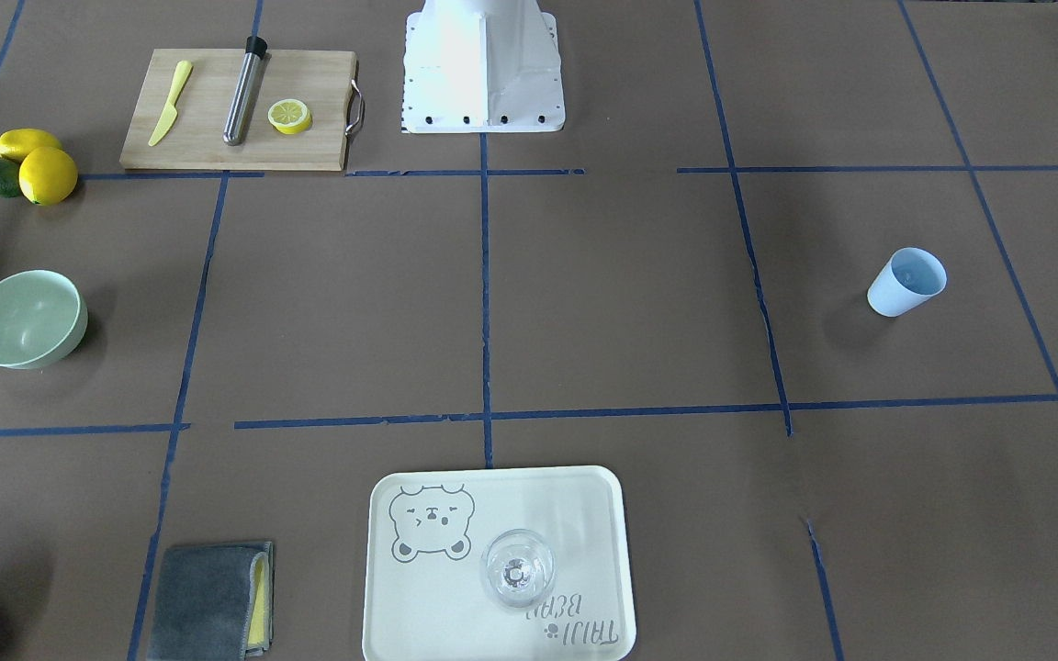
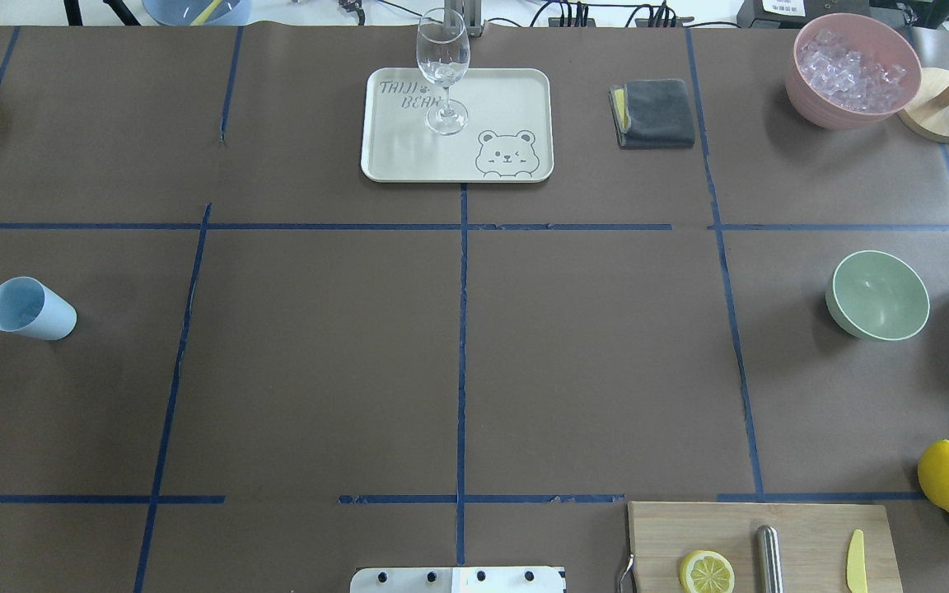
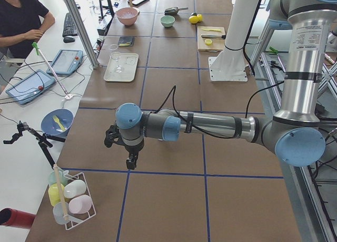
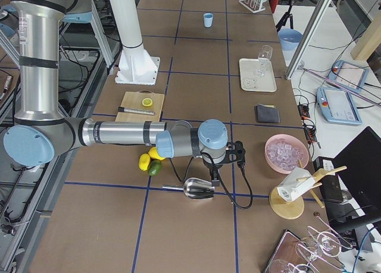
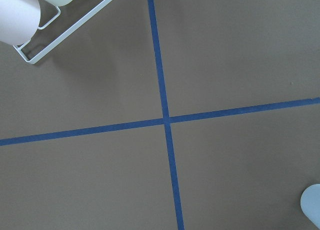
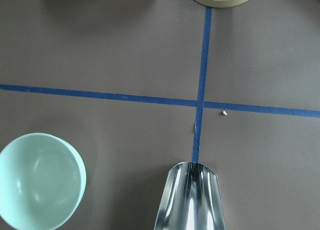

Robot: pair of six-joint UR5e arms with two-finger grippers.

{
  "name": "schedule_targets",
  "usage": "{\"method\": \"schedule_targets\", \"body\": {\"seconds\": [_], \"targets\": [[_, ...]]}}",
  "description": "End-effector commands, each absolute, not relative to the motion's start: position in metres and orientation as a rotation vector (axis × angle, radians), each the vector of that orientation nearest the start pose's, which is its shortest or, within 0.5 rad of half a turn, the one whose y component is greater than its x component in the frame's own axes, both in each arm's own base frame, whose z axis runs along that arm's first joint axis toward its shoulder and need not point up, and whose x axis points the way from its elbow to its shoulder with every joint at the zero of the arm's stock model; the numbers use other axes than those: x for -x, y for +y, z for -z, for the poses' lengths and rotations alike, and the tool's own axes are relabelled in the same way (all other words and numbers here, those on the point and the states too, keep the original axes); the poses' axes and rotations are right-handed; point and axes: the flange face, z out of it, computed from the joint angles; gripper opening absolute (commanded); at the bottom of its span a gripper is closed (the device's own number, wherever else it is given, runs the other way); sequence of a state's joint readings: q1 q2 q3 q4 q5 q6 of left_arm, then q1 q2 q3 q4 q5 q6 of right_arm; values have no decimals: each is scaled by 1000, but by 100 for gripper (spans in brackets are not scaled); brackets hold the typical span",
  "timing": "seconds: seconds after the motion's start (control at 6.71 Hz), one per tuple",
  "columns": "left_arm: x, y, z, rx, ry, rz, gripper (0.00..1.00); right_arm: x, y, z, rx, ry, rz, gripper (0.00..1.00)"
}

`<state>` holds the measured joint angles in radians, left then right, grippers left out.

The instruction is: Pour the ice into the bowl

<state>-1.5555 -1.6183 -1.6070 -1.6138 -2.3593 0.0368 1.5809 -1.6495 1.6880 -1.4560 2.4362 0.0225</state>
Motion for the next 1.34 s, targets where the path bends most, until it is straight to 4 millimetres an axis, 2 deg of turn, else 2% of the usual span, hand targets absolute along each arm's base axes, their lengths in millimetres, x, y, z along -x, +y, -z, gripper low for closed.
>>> {"method": "schedule_targets", "body": {"seconds": [0.0,0.15,0.3,0.45,0.6,0.74,0.89,1.04,1.19], "targets": [[55,-520,-610,-132,788,-101,100,-63,-466,-618,-140,-851,26,100],[55,-520,-607,-140,787,-105,100,-63,-466,-618,-139,-859,25,100],[55,-517,-593,-171,786,-116,100,-62,-466,-616,-140,-865,27,100],[55,-519,-570,-218,780,-137,100,-61,-470,-614,-145,-860,32,100],[55,-521,-537,-273,777,-145,100,-62,-478,-599,-175,-859,37,100],[54,-533,-488,-341,781,-114,100,-61,-499,-601,-124,-875,-63,100],[52,-532,-458,-427,784,-137,100,-29,-505,-603,-78,-932,-21,100],[42,-529,-446,-437,803,-109,100,8,-510,-590,-87,-949,34,100],[37,-520,-454,-461,813,-92,100,40,-512,-581,-84,-960,-2,100]]}}
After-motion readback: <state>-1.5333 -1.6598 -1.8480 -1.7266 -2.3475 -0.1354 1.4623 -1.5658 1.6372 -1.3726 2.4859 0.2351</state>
